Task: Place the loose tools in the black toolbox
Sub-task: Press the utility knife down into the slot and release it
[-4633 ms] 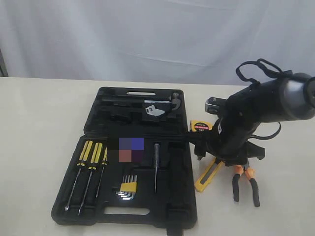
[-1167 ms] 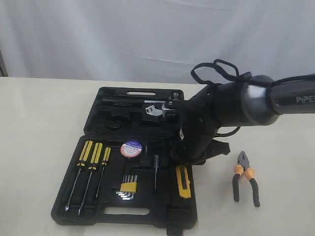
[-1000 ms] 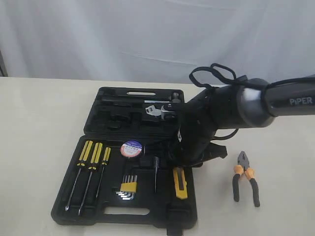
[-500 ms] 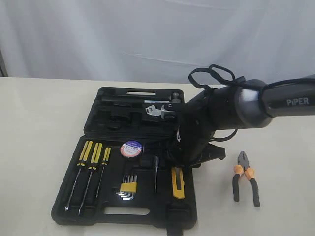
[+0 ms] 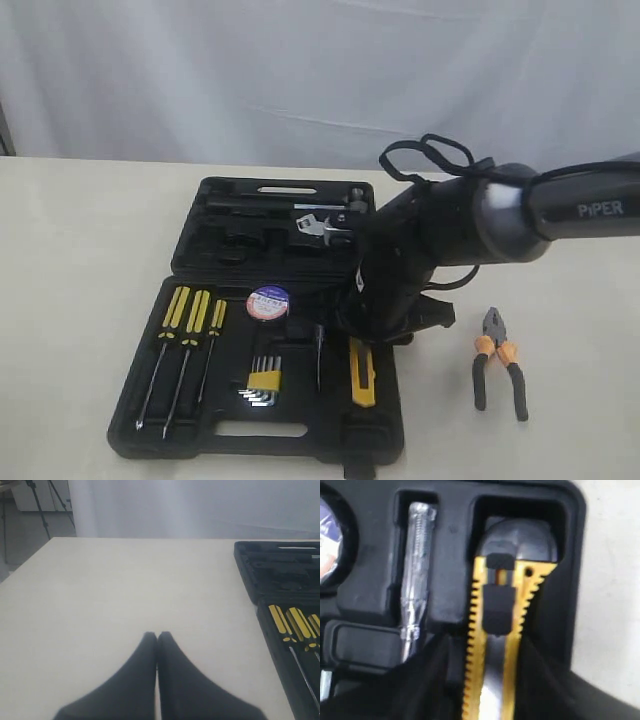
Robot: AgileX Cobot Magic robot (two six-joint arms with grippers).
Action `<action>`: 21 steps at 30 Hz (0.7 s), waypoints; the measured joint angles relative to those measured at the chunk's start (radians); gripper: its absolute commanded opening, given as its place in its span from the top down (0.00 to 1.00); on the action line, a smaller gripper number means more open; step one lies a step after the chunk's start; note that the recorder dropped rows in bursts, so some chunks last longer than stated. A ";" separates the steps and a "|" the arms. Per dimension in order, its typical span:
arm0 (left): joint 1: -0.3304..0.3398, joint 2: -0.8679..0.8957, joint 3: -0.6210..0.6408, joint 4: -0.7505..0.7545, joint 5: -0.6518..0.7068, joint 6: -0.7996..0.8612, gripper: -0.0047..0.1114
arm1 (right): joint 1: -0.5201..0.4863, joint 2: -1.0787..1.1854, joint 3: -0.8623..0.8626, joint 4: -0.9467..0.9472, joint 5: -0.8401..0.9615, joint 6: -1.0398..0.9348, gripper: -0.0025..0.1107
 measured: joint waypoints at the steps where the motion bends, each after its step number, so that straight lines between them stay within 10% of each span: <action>1: 0.000 0.000 0.000 0.000 0.000 0.000 0.96 | 0.000 0.002 0.000 0.002 0.000 -0.002 0.45; 21: 0.000 0.000 0.000 0.000 0.000 0.000 0.96 | 0.000 -0.099 0.000 0.002 0.029 -0.024 0.46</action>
